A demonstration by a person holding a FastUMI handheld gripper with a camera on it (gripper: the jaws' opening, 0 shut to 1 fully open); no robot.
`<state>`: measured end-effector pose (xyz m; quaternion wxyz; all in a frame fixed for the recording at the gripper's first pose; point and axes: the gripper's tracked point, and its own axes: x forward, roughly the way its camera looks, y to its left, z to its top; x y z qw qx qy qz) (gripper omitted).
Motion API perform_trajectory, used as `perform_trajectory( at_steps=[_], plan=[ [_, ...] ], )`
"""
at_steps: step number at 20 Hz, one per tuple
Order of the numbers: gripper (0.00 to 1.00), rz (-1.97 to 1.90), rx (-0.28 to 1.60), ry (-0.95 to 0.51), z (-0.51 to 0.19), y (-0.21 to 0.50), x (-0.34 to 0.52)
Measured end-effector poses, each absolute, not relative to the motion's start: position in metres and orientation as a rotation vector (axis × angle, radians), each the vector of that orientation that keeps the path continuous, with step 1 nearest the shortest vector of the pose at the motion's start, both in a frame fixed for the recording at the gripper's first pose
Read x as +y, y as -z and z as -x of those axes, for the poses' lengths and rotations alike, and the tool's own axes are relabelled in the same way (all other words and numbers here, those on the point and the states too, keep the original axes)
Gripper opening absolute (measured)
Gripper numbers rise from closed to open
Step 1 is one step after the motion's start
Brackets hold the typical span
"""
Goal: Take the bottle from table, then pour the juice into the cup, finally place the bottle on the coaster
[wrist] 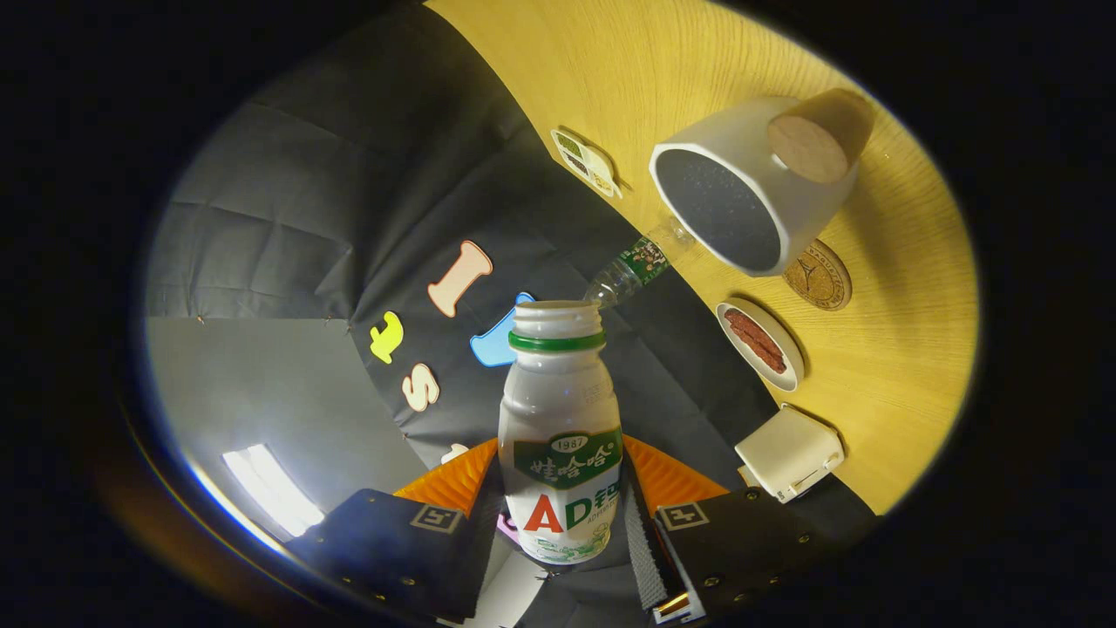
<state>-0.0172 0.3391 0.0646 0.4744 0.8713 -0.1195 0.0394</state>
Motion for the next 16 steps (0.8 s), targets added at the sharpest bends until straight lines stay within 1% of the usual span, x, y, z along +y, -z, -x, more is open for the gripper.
perform_trajectory(
  at_steps=[6, 10, 16],
  plan=[
    [0.66, -1.882, -0.194, -0.028, 0.008, -0.039, 0.350],
    [0.66, -1.645, -0.109, 0.037, 0.006, -0.010, 0.355],
    [0.67, -1.287, -0.001, 0.088, 0.004, 0.025, 0.369]
  ],
)
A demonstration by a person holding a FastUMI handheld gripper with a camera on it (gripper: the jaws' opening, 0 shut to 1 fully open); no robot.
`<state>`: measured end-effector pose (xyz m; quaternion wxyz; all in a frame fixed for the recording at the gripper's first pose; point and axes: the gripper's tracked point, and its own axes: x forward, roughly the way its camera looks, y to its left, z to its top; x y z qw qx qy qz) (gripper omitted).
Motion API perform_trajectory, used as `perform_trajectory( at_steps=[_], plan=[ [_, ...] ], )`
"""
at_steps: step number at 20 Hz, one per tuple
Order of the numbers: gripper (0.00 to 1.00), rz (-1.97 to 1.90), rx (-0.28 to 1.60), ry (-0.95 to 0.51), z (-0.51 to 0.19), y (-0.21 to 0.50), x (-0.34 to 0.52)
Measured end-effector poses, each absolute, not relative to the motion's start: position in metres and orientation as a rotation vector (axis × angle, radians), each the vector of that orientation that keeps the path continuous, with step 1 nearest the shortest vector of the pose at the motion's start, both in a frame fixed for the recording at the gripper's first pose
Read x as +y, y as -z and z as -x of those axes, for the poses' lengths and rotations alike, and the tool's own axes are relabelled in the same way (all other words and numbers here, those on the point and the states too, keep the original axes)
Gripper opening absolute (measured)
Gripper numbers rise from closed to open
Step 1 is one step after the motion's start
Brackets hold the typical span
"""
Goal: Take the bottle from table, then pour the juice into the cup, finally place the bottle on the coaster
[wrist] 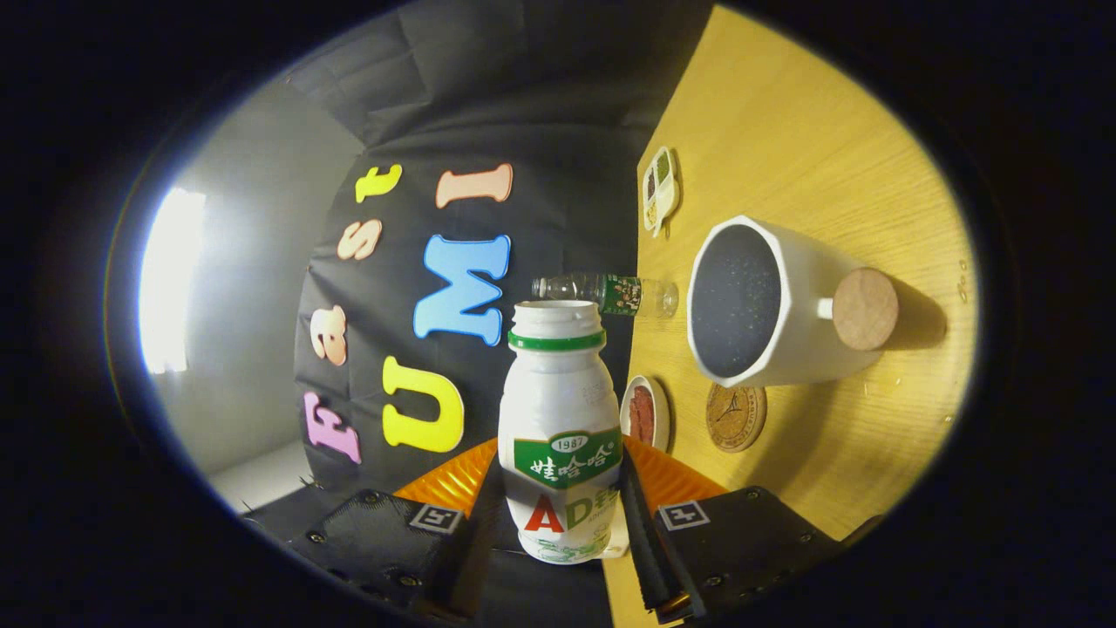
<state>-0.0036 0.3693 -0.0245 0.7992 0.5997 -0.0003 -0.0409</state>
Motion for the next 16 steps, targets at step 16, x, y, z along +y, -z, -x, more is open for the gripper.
perform_trajectory(
  at_steps=[16],
  plan=[
    [0.67, -0.208, 0.136, 0.223, 0.011, 0.036, 0.357]
  ],
)
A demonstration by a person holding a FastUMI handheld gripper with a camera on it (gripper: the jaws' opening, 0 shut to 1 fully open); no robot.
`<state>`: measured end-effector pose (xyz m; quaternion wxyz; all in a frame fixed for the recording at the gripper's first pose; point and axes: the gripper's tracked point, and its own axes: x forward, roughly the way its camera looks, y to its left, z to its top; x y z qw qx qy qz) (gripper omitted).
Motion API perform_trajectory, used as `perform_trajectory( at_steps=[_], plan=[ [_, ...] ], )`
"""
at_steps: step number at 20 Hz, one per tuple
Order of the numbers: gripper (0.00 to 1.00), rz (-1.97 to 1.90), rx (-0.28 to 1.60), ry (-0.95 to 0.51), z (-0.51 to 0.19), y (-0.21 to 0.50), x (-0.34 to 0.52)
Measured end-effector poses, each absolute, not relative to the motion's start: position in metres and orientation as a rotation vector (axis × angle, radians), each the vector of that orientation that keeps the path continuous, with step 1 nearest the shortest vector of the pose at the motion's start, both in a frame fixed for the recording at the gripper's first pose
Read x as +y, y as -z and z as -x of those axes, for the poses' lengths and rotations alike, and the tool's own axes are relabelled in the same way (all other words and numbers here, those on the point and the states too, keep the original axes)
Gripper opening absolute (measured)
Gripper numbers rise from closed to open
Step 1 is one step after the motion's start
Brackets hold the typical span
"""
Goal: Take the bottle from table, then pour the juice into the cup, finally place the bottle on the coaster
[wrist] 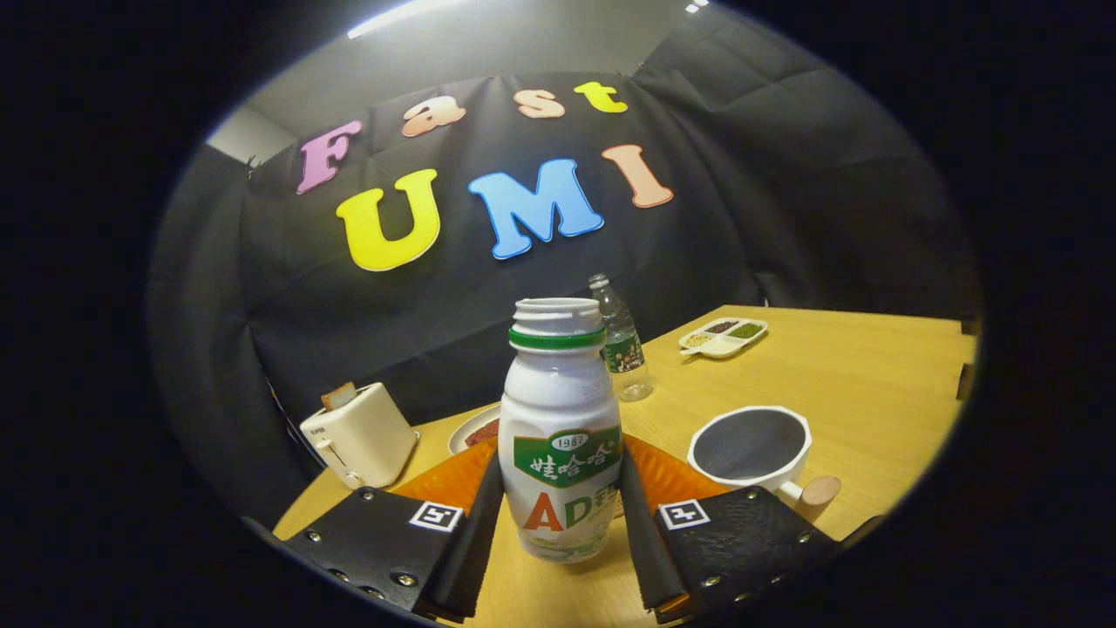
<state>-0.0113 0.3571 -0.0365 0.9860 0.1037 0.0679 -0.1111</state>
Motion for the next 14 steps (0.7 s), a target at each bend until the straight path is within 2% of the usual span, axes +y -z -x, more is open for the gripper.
perform_trajectory(
  at_steps=[7, 14],
  plan=[
    [0.67, 0.013, 0.154, 0.229, -0.019, 0.030, 0.358],
    [0.67, 0.126, 0.216, 0.233, -0.052, 0.053, 0.354]
  ],
)
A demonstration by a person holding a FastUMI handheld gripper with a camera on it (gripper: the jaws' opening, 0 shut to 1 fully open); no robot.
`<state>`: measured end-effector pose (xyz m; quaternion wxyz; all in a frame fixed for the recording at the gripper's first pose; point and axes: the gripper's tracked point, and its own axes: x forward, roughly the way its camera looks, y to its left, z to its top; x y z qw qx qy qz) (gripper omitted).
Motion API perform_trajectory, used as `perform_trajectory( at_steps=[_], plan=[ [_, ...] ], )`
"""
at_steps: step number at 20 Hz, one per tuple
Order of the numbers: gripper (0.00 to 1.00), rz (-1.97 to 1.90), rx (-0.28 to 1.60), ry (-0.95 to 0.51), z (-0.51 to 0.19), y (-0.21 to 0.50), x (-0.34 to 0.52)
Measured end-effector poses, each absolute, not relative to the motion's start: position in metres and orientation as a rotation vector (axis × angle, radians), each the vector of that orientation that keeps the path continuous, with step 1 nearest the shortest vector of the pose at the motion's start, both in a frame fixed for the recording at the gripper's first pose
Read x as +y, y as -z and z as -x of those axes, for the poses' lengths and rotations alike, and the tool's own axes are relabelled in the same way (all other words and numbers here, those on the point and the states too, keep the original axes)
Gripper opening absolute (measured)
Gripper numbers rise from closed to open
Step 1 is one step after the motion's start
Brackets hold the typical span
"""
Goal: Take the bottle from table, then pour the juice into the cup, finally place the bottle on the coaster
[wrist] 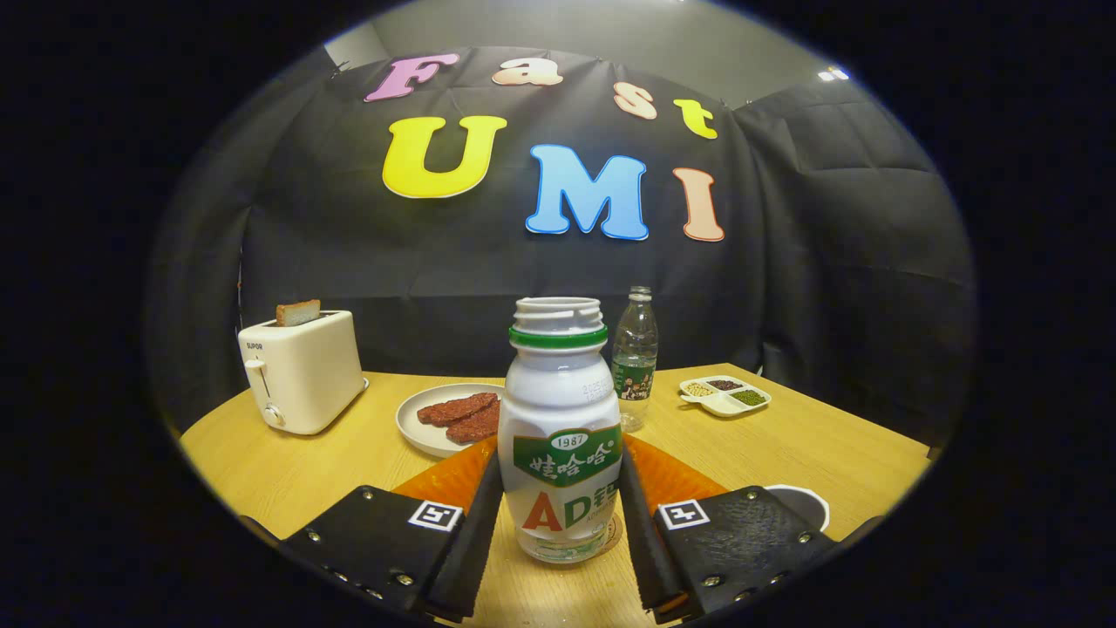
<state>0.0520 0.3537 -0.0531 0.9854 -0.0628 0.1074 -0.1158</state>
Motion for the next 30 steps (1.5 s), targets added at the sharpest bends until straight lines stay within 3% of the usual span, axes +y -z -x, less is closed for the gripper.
perform_trajectory(
  at_steps=[20, 28, 30],
  plan=[
    [0.68, 0.070, 0.202, 0.214, -0.072, 0.068, 0.330],
    [0.73, 0.098, 0.249, 0.218, -0.064, 0.080, 0.326],
    [0.81, 0.084, 0.229, 0.217, -0.063, 0.071, 0.328]
  ],
)
